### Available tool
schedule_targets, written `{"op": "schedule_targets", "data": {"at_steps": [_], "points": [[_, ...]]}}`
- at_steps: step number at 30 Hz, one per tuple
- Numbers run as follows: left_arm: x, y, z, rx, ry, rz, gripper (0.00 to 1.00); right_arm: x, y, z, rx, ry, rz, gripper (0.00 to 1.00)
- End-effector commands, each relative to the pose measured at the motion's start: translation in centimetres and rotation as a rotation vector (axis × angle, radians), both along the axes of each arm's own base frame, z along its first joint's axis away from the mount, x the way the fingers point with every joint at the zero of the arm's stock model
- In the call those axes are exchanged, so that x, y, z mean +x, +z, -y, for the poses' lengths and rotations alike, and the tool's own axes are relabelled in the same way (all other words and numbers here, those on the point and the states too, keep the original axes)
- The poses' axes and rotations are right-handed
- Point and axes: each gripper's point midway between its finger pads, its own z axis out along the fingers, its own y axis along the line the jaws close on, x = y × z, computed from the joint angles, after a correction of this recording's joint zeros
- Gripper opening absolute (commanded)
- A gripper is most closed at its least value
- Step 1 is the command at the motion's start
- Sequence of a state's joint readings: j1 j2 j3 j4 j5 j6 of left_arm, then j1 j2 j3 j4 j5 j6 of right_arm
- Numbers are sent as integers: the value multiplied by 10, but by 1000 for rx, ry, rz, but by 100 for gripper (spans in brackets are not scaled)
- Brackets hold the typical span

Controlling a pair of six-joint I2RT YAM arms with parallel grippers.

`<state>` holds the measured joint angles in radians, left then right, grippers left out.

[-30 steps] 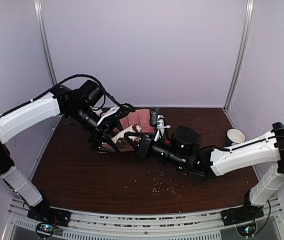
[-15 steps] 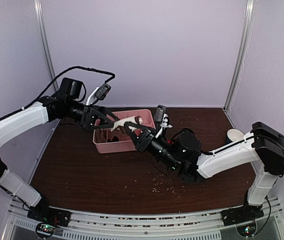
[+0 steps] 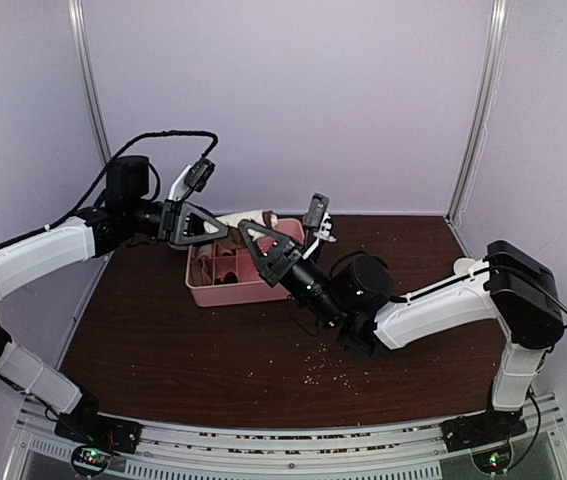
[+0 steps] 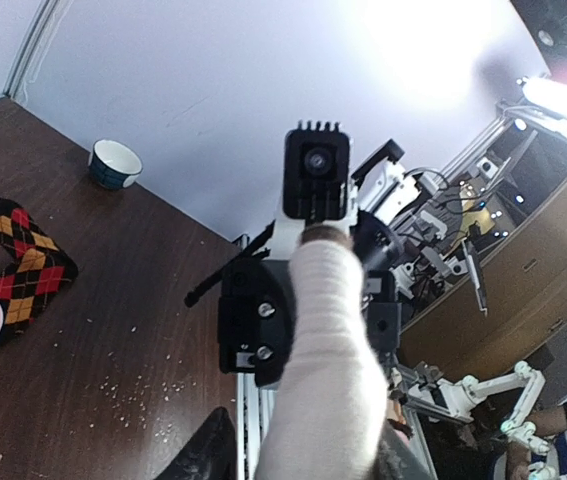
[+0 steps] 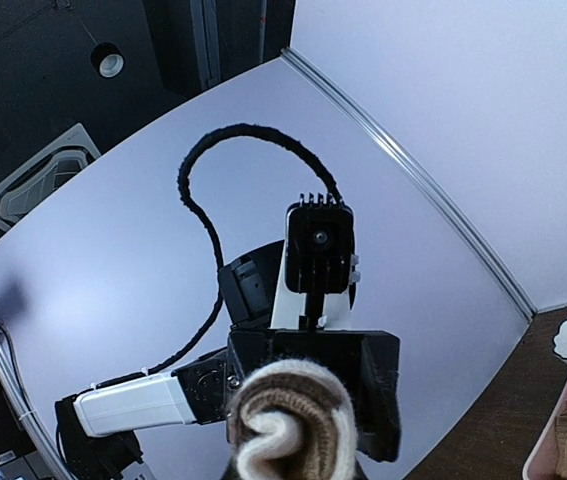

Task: Roll the socks
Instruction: Pass from the right arm to the left

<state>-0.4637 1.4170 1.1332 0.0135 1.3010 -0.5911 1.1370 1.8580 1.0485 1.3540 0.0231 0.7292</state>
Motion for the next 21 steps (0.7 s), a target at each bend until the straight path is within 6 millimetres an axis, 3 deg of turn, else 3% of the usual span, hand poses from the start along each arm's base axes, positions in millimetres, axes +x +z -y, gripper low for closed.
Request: {"op": "schedule_targets", "data": {"at_steps": [1,7,9,10,12,15,17,20,21], "points": [[-7,29,-6,-70,-22,84,31,4,2,0,21,-9,4,0],[-8,33,-7,-74,-29,87,0,10,-5,-3,-6,-37,-3,0],[-6,30,-6,-69,-25,79,1,9,-6,-6,-12,-36,5,0],[-5,29,-6,-65,-20,74,7,9,-7,-7,-14,-35,9,0],[-1,23,-5,-50,-7,54,37,9,-7,-7,-11,-35,14,0],[1,18,-4,-40,-2,36,47,10,-8,-8,-1,-36,15,0],[2,16,-4,-40,-4,25,38,10,-8,-9,-1,-34,15,0],[2,15,-3,-49,-7,19,13,11,-10,-10,2,-38,14,0],[2,14,-3,-48,-9,17,10,12,-11,-9,0,-44,12,0]]}}
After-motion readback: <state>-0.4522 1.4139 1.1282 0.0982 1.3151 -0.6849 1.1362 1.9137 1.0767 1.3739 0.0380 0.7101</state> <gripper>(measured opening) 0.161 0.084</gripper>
